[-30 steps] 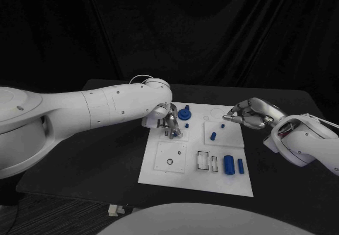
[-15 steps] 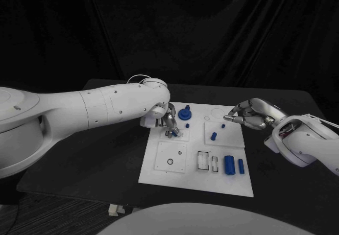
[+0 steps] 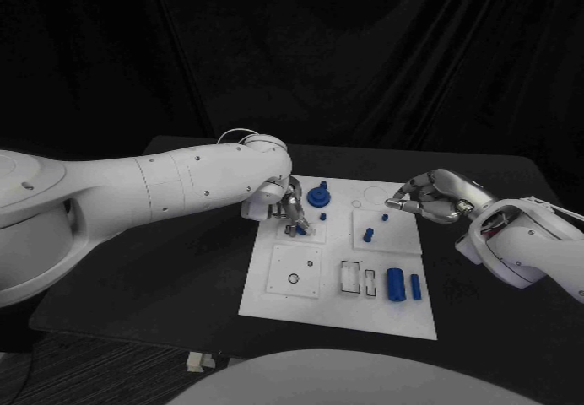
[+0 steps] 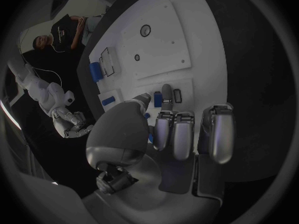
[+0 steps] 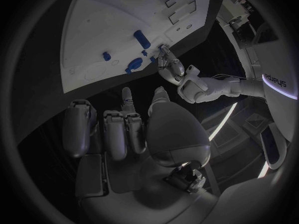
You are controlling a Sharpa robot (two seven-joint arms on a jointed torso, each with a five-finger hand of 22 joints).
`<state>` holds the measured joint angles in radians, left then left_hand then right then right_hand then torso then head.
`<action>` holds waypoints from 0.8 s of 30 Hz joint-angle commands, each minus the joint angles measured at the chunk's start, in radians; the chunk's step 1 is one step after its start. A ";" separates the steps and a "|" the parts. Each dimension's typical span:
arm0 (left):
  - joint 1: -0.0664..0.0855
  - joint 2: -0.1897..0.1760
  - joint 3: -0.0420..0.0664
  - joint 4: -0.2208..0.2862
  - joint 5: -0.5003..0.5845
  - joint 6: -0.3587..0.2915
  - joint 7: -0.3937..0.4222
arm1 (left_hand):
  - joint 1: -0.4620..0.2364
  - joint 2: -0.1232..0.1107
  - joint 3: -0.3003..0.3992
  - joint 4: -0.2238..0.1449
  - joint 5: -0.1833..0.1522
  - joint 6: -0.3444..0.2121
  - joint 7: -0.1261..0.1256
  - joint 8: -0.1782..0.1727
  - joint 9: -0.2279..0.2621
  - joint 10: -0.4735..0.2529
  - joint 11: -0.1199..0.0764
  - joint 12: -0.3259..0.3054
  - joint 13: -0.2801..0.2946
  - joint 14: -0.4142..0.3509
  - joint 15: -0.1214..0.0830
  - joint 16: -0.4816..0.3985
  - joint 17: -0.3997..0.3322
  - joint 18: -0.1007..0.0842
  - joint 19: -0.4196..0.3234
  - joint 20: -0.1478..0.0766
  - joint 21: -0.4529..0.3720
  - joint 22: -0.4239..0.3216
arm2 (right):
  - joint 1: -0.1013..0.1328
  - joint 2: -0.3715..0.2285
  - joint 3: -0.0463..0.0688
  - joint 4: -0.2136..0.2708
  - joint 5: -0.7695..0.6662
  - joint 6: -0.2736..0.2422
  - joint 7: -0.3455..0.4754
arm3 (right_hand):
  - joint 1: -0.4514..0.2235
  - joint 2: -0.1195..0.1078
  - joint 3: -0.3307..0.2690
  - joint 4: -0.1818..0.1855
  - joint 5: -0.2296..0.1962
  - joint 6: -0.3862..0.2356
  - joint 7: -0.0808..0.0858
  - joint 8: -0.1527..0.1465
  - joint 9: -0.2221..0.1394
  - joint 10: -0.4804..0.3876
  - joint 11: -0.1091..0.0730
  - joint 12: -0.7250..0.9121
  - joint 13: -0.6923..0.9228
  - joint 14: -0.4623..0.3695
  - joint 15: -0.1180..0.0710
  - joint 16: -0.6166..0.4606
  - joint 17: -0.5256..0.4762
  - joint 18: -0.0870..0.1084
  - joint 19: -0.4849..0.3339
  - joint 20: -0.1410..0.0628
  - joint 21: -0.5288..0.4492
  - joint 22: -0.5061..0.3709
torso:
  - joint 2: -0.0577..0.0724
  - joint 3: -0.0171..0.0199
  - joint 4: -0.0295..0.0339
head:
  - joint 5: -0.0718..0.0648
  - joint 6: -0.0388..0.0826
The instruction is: Assemble the parts on the task board
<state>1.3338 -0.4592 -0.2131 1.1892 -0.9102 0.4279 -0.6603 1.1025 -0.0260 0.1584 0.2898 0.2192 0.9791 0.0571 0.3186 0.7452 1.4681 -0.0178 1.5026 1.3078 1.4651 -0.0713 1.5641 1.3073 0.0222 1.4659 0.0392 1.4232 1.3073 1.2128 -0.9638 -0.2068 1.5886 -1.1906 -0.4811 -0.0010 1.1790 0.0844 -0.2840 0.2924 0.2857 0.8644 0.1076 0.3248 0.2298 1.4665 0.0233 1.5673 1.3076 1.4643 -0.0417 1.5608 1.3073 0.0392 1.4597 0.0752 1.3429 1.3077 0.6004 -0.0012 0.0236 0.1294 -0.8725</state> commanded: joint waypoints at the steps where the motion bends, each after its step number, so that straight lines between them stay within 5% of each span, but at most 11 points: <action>1: -0.002 0.001 0.001 0.002 0.008 -0.015 0.022 | -0.016 -0.001 -0.014 0.001 -0.038 -0.005 0.000 -0.004 0.002 0.045 0.003 0.004 0.192 0.106 0.005 0.007 0.263 0.011 0.038 0.007 0.003 0.220 | -0.002 0.000 0.001 0.000 -0.005 0.002 -0.013 | -0.002 0.008 -0.006 -0.001 0.003 -0.004 0.002 -0.004 -0.002 0.104 0.008 0.004 0.263 0.098 0.007 -0.006 0.228 0.018 -0.005 -0.001 -0.002 0.186 | 0.000 -0.0004 -0.0003 | 0.000 0.000; 9: -0.002 0.002 0.001 0.002 0.008 -0.023 0.029 | -0.036 0.003 -0.050 0.002 -0.113 -0.008 0.002 -0.008 0.006 0.045 0.005 0.003 0.192 0.106 0.007 0.007 0.263 0.011 0.038 0.008 0.002 0.220 | -0.003 0.001 0.001 -0.001 -0.005 0.003 -0.013 | -0.002 0.008 -0.006 -0.001 0.003 -0.004 0.002 -0.004 -0.002 0.104 0.008 0.004 0.263 0.098 0.007 -0.006 0.228 0.018 -0.005 -0.001 -0.002 0.186 | 0.000 -0.0001 -0.0001 | 0.003 0.000; 24: -0.002 0.005 0.001 0.000 0.008 -0.026 0.030 | -0.049 0.019 -0.109 0.000 -0.105 0.024 -0.010 0.031 0.039 0.044 -0.004 0.002 0.191 0.106 0.001 0.007 0.263 0.011 0.039 0.004 0.003 0.220 | -0.003 0.001 0.001 -0.002 -0.005 0.004 -0.012 | -0.005 0.008 -0.009 -0.001 0.003 -0.004 0.002 -0.004 -0.002 0.104 0.008 0.004 0.263 0.098 0.007 -0.006 0.228 0.019 -0.006 -0.001 -0.004 0.186 | 0.000 -0.0001 0.0000 | -0.001 0.000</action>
<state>1.3336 -0.4567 -0.2131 1.1881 -0.9099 0.4092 -0.6470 1.0512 -0.0161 0.0557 0.2896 0.1151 0.9972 0.0464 0.3452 0.7818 1.4681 -0.0178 1.5024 1.3078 1.4651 -0.0714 1.5641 1.3073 0.0221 1.4658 0.0392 1.4231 1.3073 1.2122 -0.9618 -0.2068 1.5863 -1.1906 -0.4806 -0.0010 1.1789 0.0844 -0.2868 0.2896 0.2857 0.8644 0.1076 0.3250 0.2289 1.4665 0.0233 1.5673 1.3074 1.4643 -0.0417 1.5608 1.3073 0.0392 1.4597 0.0752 1.3429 1.3075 0.6002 -0.0012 0.0235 0.1294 -0.8725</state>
